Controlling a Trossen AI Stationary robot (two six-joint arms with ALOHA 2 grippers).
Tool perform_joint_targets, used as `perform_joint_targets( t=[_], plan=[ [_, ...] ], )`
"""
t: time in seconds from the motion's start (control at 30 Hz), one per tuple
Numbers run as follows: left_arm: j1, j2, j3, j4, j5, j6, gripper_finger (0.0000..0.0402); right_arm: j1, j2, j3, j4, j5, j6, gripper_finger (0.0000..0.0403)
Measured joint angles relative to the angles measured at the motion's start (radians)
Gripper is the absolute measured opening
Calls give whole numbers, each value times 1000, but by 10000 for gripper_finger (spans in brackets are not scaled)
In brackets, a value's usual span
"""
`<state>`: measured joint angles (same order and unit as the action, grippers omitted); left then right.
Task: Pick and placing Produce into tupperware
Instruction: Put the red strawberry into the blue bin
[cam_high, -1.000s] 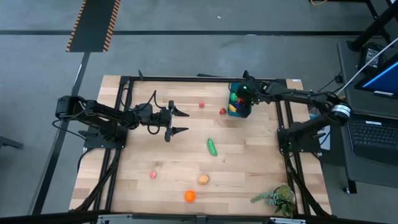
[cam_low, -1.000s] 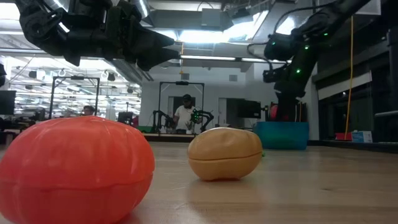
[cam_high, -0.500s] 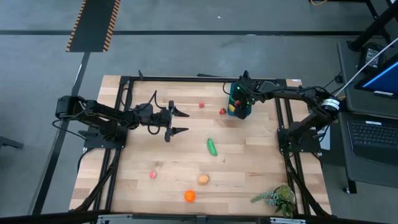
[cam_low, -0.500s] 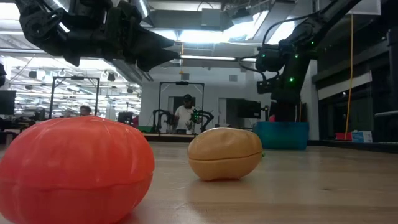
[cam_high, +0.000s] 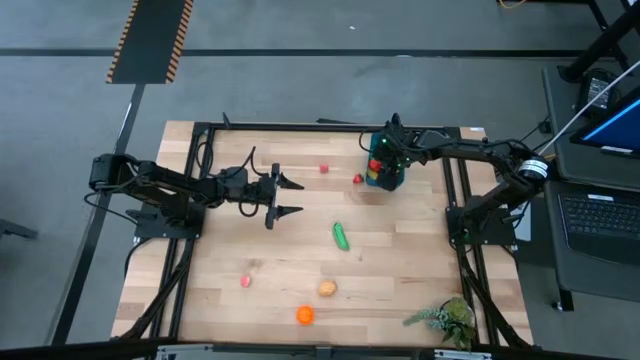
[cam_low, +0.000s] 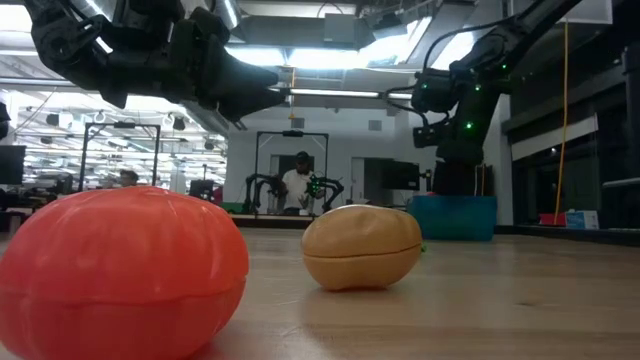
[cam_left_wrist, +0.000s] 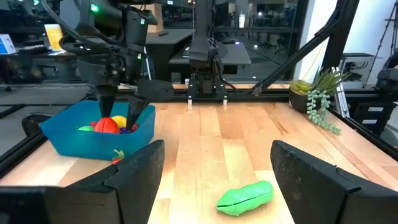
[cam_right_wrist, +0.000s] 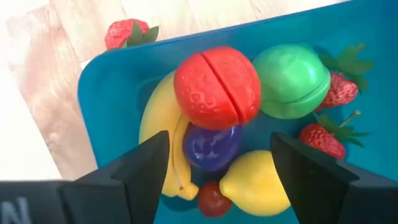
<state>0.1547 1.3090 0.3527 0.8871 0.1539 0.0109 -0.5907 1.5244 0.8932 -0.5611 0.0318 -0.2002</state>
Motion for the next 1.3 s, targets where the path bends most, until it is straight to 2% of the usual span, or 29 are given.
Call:
perform_joint_targets(
  t=[0.1, 0.27, 0.53, 0.67, 0.97, 1.17, 1.3],
  plan=[
    [0, 0, 0, 0, 0, 0, 286, 0, -10, 9, -28, 0, -15, 277],
    [0, 0, 0, 1, 0, 0, 286, 19, -11, 101, -119, 1, -19, 276],
    [0, 0, 0, 1, 0, 0, 286, 123, 7, 242, -136, -20, -90, 276],
    [0, 0, 0, 1, 0, 1, 286, 166, 94, 337, -235, -78, -70, 276],
    [-1, 0, 0, -40, 0, 0, 286, 225, 351, 622, -490, -74, -207, 276],
    [-1, 0, 1, -88, 0, 0, 286, 269, 440, 715, -521, 55, -255, 276],
    [-1, 0, 1, -94, 0, 0, 286, 289, 496, 760, -586, 73, -251, 276]
  ],
)
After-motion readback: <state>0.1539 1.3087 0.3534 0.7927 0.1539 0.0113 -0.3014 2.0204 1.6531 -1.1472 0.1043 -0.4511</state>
